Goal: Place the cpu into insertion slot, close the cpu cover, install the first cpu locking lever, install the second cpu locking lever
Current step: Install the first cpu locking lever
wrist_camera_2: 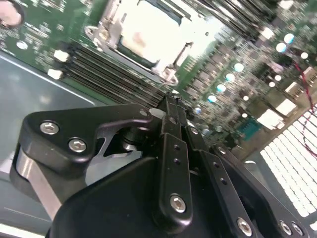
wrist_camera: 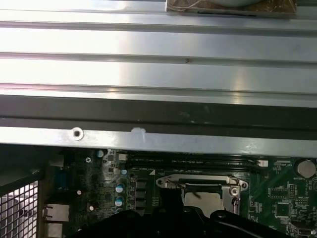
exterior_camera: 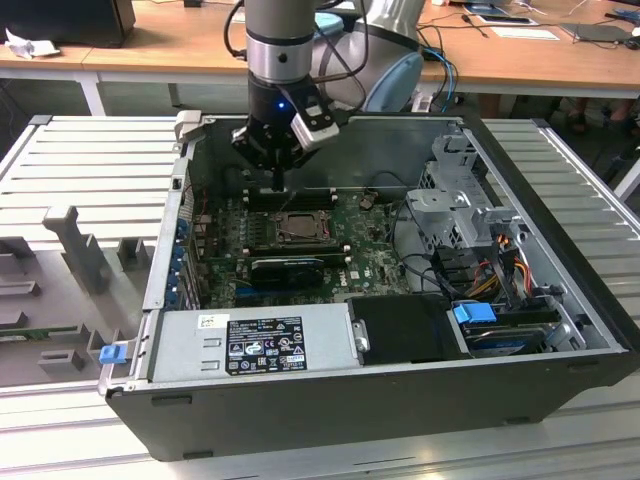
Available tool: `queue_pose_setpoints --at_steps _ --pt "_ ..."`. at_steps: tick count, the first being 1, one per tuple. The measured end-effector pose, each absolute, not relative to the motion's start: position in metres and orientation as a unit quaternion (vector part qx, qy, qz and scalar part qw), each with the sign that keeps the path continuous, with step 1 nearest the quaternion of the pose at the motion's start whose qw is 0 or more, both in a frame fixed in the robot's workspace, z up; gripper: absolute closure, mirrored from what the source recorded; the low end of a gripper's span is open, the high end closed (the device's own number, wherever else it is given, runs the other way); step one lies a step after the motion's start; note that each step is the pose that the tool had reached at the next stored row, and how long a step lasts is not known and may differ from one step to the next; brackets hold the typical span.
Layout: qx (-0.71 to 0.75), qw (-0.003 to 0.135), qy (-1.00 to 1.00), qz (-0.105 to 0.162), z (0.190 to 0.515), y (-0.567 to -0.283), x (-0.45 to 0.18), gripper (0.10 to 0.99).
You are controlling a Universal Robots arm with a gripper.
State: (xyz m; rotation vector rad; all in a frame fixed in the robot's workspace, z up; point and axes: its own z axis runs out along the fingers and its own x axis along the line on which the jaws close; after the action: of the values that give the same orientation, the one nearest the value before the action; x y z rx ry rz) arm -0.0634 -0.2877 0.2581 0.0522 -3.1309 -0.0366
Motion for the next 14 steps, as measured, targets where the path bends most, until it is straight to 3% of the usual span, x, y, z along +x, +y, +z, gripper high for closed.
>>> queue_pose_setpoints --at_steps 3,9,14 --pt "0.017 0.005 -1.000 -0.014 0.257 -0.288 -0.055 0.980" --pt "0.017 0.005 -0.999 -0.044 0.253 -0.288 -0.051 0.980" --pt "0.017 0.005 -0.999 -0.048 0.245 -0.288 -0.047 0.980"
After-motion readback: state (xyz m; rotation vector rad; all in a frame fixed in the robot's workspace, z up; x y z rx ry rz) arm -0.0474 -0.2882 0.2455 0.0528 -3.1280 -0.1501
